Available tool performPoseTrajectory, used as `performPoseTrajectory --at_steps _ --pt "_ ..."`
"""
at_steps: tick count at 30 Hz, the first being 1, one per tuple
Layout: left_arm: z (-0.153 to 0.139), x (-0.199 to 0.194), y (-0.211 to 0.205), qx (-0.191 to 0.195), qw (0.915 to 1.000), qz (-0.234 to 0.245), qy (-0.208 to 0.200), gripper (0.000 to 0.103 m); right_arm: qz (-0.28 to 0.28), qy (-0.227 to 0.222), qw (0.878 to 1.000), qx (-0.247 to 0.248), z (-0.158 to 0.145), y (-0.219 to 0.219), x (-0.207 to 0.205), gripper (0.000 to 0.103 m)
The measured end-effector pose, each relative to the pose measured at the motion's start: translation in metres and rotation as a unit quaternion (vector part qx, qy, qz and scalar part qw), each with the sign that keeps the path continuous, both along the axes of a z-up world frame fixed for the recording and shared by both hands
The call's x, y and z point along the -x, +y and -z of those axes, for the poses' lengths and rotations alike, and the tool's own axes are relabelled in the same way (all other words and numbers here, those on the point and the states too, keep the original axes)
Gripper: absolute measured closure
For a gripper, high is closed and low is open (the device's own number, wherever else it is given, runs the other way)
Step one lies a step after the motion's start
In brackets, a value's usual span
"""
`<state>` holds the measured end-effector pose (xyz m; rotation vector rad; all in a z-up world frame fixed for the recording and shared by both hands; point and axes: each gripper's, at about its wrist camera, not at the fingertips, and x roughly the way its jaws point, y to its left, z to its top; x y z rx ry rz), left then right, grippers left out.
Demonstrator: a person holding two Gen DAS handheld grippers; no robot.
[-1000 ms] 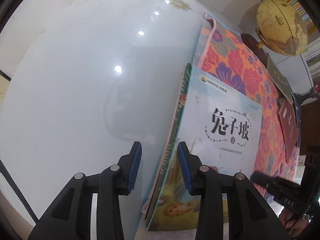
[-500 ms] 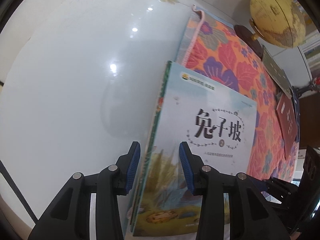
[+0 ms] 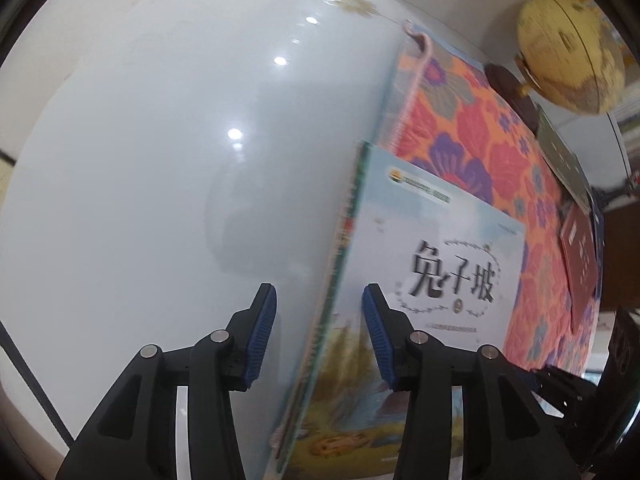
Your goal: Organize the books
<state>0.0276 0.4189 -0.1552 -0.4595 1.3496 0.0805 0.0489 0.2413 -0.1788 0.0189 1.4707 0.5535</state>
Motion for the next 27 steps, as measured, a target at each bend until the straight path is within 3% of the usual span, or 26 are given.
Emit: performPoseTrajectory --at_steps 2,5,9,15,22,27 --pt "0.003 -0.003 -0.009 0.029 0.9994 0.017 0.003 0.059 -0.001 0.0 1.0 -0.001 0.0 0.002 -0.003 0.069" --pt "0.002 -0.006 -0.022 0.004 0.9996 0.029 -0.001 0.053 -0.005 0.001 1.0 -0.005 -0.003 0.006 -0.007 0.069" --pt "0.001 -0.005 -0.021 0.006 0.9996 0.028 0.0 0.052 -0.005 0.003 1.0 -0.014 -0.001 0.003 -0.013 0.069" --pt "-0.018 -0.004 -0.024 -0.064 0.9976 0.024 -0.013 0.052 0.005 -0.014 0.999 -0.047 -0.016 -0.02 -0.018 0.069" --pt "-0.039 -0.012 -0.055 -0.089 0.9951 0.033 -0.028 0.052 0.054 -0.008 0.997 -0.059 -0.02 -0.082 -0.021 0.069" --pt "-0.046 -0.026 -0.111 -0.068 0.9955 0.056 -0.034 0.05 0.1 -0.009 0.993 -0.065 -0.022 -0.144 -0.024 0.069"
